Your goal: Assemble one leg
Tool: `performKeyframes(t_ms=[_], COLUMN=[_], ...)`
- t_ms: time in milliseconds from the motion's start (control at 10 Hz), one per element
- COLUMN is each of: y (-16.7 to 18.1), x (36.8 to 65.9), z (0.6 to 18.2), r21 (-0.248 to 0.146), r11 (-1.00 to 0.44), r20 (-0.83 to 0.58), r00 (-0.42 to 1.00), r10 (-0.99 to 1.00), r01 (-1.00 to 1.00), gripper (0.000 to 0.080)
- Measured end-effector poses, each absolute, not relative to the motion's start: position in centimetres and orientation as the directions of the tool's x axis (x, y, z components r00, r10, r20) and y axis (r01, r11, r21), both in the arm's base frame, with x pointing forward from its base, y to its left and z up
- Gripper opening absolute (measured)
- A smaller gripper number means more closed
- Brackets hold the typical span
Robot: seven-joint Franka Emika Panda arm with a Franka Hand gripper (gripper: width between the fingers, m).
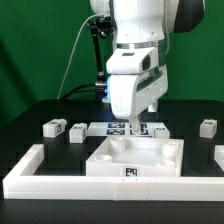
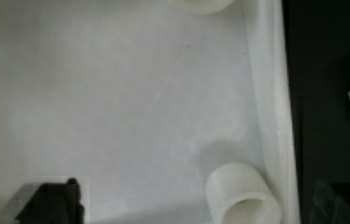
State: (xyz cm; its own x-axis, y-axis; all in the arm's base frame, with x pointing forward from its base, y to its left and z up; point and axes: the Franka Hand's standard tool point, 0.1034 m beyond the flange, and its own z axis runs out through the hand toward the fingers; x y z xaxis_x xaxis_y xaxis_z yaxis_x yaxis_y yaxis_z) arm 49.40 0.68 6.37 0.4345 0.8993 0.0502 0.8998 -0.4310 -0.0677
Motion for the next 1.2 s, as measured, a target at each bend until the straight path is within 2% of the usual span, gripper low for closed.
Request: performKeyframes(t_ms=[100, 200, 400, 600, 800, 900, 1000, 1200], y=[0.7, 0.8, 1.0, 0.9, 0.6, 0.6, 0.6, 0.6], x=[48.9, 48.0, 47.1, 46.6, 46.6, 46.6, 46.6, 46.5], z=[5.4, 4.0, 2.0, 1.0, 0.7, 0.7, 0.7, 0.7], r21=[-0.043, -0.044, -0.073, -0.093, -0.093, -0.094, -0.094, -0.095], r11=[-0.405, -0.385, -0.380, -0.383, -0.389, -0.389, -0.390, -0.390], r20=[0.055, 0.047, 0.038, 0.033, 0.033, 0.033, 0.033, 0.032], r00=[0.407, 0.387, 0.383, 0.387, 0.393, 0.394, 0.394, 0.394], r10=[0.912, 0.921, 0.923, 0.921, 0.919, 0.919, 0.919, 0.919], r01=[0.913, 0.922, 0.922, 0.919, 0.916, 0.916, 0.916, 0.916], gripper=[0.0650, 0.0650, 0.0650, 0.0650, 0.0650, 0.0529, 0.0529, 0.0227])
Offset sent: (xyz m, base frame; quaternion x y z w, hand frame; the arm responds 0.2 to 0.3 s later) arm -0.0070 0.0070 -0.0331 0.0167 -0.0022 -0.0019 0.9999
